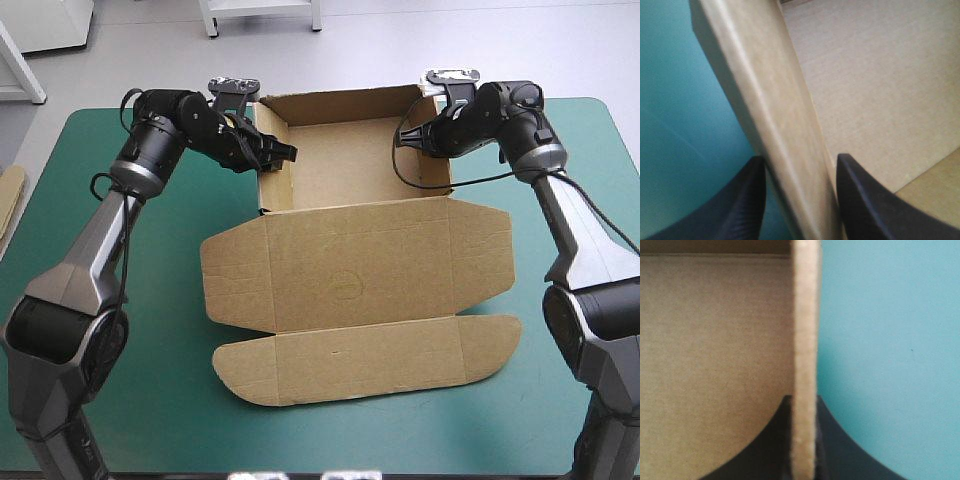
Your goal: Fold the box
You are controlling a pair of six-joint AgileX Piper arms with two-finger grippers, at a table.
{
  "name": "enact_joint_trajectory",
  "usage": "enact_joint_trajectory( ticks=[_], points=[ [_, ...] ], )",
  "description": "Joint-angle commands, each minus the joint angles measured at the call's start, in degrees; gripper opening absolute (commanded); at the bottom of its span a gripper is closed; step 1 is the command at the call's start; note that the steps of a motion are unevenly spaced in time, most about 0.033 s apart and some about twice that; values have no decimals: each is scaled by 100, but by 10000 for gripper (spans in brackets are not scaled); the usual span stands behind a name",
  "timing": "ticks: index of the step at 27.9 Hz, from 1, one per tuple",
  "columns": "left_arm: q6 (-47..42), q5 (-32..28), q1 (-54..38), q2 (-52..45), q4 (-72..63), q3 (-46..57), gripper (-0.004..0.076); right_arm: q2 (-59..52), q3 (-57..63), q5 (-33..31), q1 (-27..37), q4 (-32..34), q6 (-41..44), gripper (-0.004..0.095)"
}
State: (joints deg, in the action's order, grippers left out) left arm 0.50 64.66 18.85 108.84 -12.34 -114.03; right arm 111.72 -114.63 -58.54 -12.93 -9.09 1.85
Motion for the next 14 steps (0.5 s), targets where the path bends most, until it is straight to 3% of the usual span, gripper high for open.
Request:
enact_joint_trajectory(
  ticks=[1, 4, 7, 14],
  points=[
    [-174, 159, 117, 3, 270, -474, 294, -336, -162, 210, -87, -134, 98, -9],
    [-174, 318, 188, 169, 429, -612, 209, -232, -162, 69, -139, -147, 110, -9],
    [-133, 337, 238, 287, 525, -650, 5, -82, -162, -110, -223, 1, 110, -9],
    [-144, 261, 294, 572, 939, -655, -9, 75, -162, -96, -306, 173, 123, -7]
  ],
)
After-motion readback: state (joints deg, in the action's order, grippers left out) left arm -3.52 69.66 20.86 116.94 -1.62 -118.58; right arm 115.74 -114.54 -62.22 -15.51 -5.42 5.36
